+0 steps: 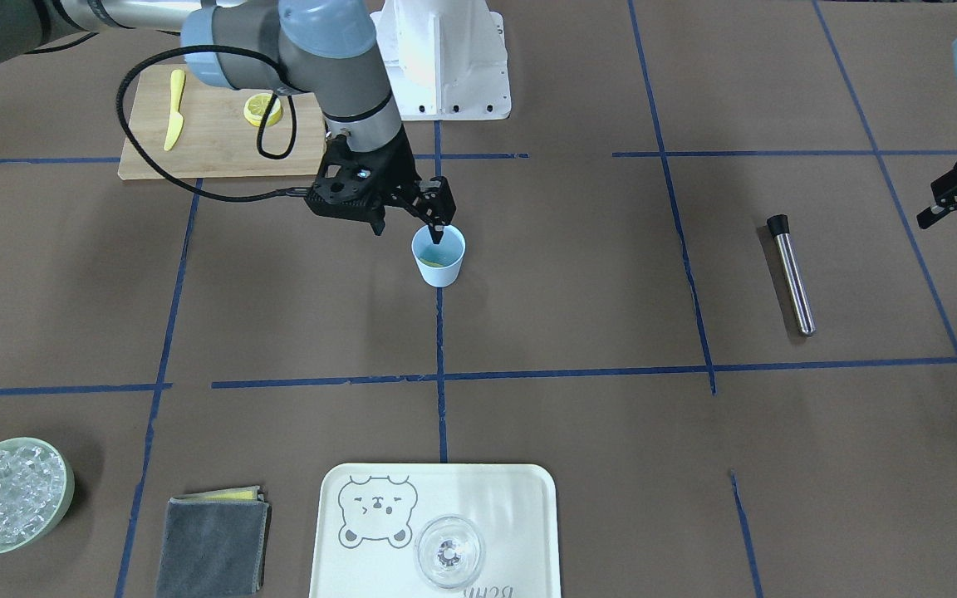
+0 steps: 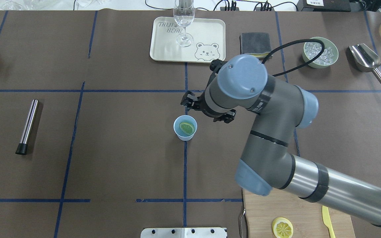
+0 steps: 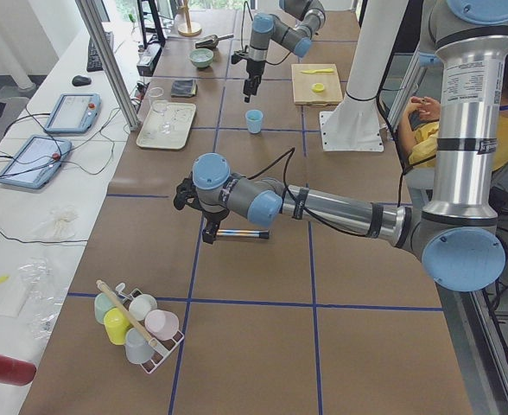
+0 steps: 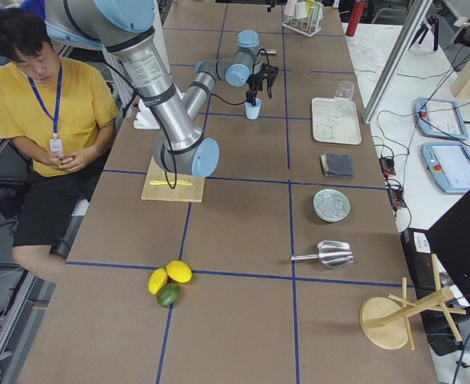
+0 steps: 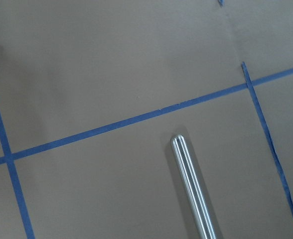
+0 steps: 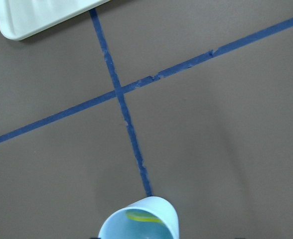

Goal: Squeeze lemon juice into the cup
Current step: 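Withdraw the right gripper from the cup while the left gripper reaches for the muddler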

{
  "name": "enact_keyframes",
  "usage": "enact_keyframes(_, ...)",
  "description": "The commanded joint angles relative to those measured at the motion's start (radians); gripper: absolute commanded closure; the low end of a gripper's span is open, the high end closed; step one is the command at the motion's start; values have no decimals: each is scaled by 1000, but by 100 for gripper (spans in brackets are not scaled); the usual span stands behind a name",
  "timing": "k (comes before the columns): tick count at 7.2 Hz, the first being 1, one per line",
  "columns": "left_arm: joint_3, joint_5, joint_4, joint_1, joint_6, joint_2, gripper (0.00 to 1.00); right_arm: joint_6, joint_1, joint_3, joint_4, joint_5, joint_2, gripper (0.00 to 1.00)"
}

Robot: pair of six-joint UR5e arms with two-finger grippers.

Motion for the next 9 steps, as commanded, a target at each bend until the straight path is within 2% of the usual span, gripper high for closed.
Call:
enact_keyframes(1,68,90,-3,91,-97,-71,0,-150,124,129,1,117,-177,4)
enact_keyframes(3,114,112,-9,137,-99,-111,0,-364,253,175,6,214,-312,0)
enact_keyframes(4,120,179,-14,186,-145,-117,0,-463,294,176,7,238,-352,0)
enact_keyframes(6,220,231,-102,310,-281,-174,0,-475,299,209,10,239,-385,0)
enact_keyframes(9,265,236,-118,377,-319,-177,0,-475,298,209,12,239,-393,0)
